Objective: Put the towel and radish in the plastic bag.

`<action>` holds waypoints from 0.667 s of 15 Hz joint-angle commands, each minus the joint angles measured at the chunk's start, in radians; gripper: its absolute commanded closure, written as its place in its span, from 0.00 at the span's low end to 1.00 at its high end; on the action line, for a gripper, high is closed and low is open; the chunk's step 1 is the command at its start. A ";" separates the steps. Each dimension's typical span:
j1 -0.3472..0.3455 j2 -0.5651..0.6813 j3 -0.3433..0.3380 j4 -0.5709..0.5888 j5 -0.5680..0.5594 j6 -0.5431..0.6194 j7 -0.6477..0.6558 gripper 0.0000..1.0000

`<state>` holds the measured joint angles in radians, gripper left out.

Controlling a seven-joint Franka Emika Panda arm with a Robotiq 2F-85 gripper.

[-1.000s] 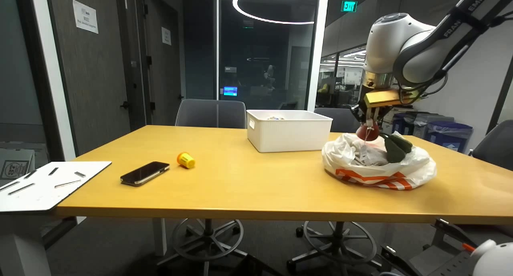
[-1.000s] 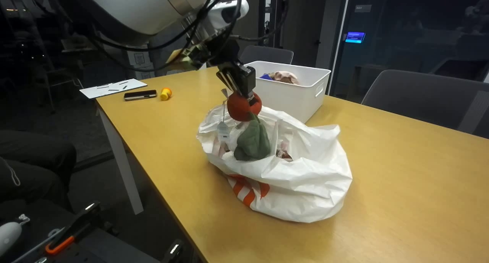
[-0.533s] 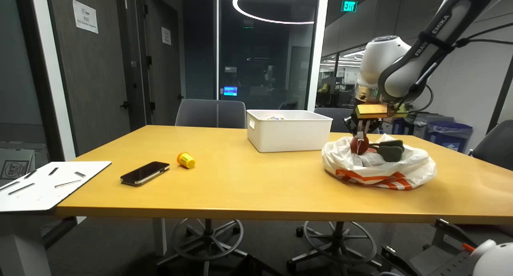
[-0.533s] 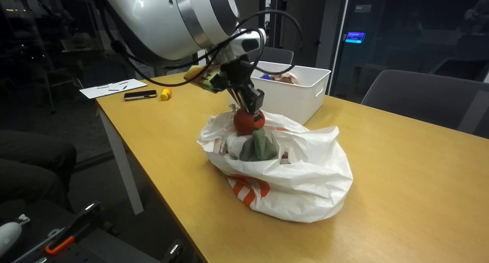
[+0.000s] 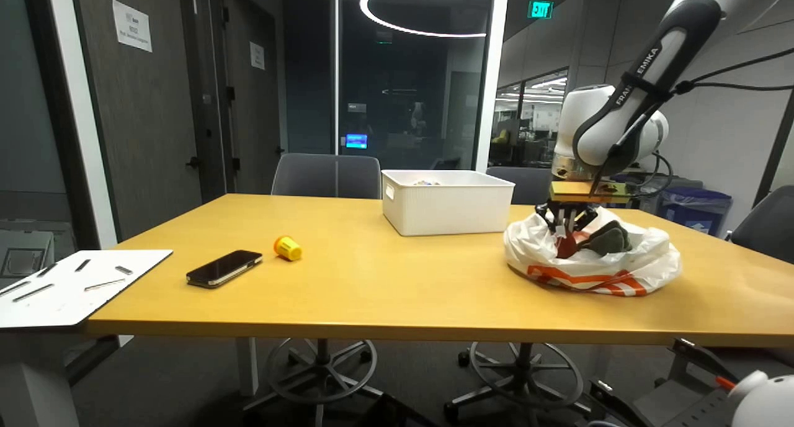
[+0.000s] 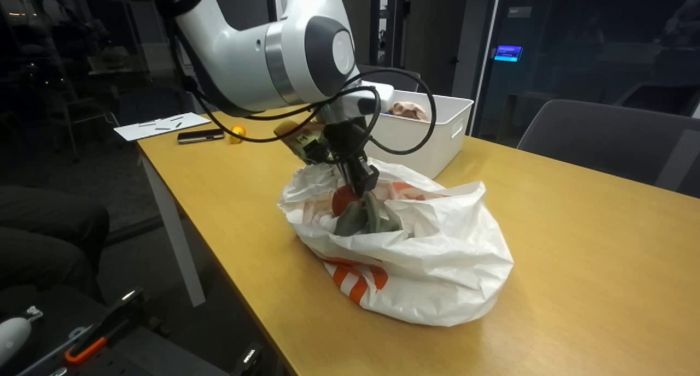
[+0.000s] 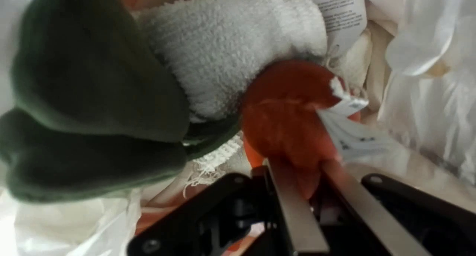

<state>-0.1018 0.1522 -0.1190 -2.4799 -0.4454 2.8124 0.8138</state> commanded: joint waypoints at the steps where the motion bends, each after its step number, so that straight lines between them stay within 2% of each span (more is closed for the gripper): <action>1: 0.039 0.019 -0.025 0.022 0.071 0.004 -0.061 0.64; 2: 0.051 0.013 -0.037 0.026 0.056 -0.006 -0.049 0.63; 5: 0.101 -0.039 -0.083 0.039 -0.053 -0.080 0.017 0.42; 10: 0.117 -0.133 -0.059 0.062 -0.238 -0.295 0.119 0.04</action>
<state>-0.0013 0.0946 -0.1867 -2.4262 -0.5748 2.6465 0.8540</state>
